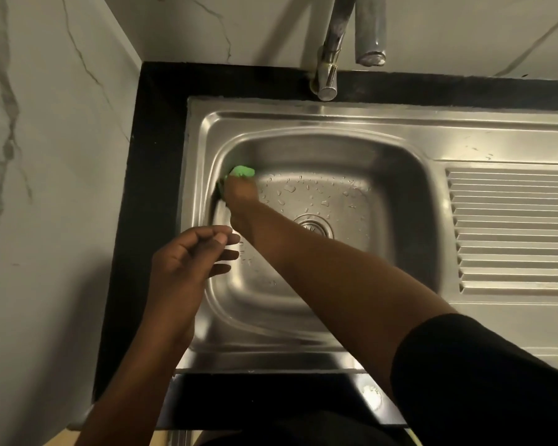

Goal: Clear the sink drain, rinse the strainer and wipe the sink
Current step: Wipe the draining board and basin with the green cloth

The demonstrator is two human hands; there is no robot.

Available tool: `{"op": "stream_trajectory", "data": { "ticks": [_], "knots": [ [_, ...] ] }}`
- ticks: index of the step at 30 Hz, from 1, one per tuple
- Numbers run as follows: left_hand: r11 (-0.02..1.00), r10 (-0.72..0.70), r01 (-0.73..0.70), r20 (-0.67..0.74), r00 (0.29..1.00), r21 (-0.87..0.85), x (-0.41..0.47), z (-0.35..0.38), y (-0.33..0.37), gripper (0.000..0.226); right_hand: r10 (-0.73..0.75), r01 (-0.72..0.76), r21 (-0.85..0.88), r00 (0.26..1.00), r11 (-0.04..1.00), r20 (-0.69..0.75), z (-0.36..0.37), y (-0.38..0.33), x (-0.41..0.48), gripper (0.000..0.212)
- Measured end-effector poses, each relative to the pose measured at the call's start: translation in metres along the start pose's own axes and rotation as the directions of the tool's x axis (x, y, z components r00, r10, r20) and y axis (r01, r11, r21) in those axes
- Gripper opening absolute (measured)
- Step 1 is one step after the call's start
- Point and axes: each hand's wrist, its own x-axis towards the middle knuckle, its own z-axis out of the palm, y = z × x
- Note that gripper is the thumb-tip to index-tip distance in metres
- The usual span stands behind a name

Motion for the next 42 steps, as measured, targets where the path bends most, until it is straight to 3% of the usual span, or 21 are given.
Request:
{"op": "stream_trajectory", "data": {
  "ticks": [4,8,10,12,14,16,18,22,25,28,30,34,40,42],
  "knots": [
    [0.999,-0.007,0.007,0.015,1.0,-0.035,-0.001,0.01,0.003,0.016,-0.047,0.048,-0.239,0.999,0.97,0.013,-0.014,0.044,-0.022,0.018],
    [0.998,-0.006,0.007,0.018,1.0,-0.065,0.001,0.011,0.004,0.018,-0.07,0.102,-0.235,0.988,0.967,0.138,-0.056,0.067,-0.042,0.022],
    [0.998,-0.007,0.008,0.017,1.0,-0.06,0.001,0.009,0.003,0.018,-0.146,0.143,-0.22,0.989,0.965,0.004,-0.093,0.075,-0.048,0.013],
    [0.999,-0.012,0.013,0.013,1.0,-0.051,0.001,0.007,0.001,0.017,-0.282,0.183,-0.367,0.929,0.912,-0.239,-0.138,0.08,-0.05,0.007],
    [0.999,-0.017,0.017,0.01,1.0,-0.038,-0.001,0.004,-0.002,0.017,-0.393,0.096,-0.571,0.816,0.815,-0.424,-0.184,0.092,-0.046,0.018],
    [0.999,-0.022,0.022,0.012,1.0,-0.033,-0.002,0.003,-0.004,0.022,-0.404,-0.057,-0.668,0.758,0.742,-0.512,-0.218,0.105,-0.04,0.032],
    [0.999,-0.029,0.029,0.015,0.999,-0.029,-0.002,0.002,-0.005,0.024,-0.365,-0.163,-0.717,0.772,0.678,-0.52,-0.234,0.116,-0.032,0.044],
    [0.999,-0.037,0.037,0.006,0.999,-0.025,0.001,-0.001,-0.006,0.019,-0.143,-0.225,-0.736,0.905,0.639,-0.401,-0.225,0.126,-0.016,0.084],
    [0.998,-0.051,0.05,-0.003,0.999,-0.035,0.003,-0.004,-0.005,0.018,-0.096,-0.267,-0.765,0.915,0.586,-0.393,-0.214,0.132,-0.004,0.081],
    [0.998,-0.045,0.044,-0.008,0.999,-0.044,0.005,-0.009,-0.008,0.018,-0.249,-0.33,-0.842,0.852,0.427,-0.46,-0.214,0.124,0.003,0.063],
    [0.998,-0.048,0.048,-0.01,0.999,-0.046,0.006,-0.011,-0.01,0.018,-0.309,-0.322,-0.866,0.838,0.383,-0.449,-0.217,0.123,0.005,0.054],
    [0.997,-0.057,0.056,-0.013,0.998,-0.048,0.007,-0.014,-0.012,0.018,-0.266,-0.261,-0.804,0.851,0.535,-0.454,-0.219,0.133,0.01,0.053],
    [0.998,-0.054,0.054,-0.015,0.998,-0.027,0.013,-0.02,-0.013,0.019,-0.181,-0.243,-0.527,0.757,0.815,-0.628,-0.193,0.131,0.03,0.052],
    [0.998,-0.056,0.056,-0.013,0.998,-0.02,0.015,-0.021,-0.014,0.019,-0.218,-0.107,-0.469,0.781,0.877,-0.585,-0.161,0.121,0.04,0.045]
  ]
}}
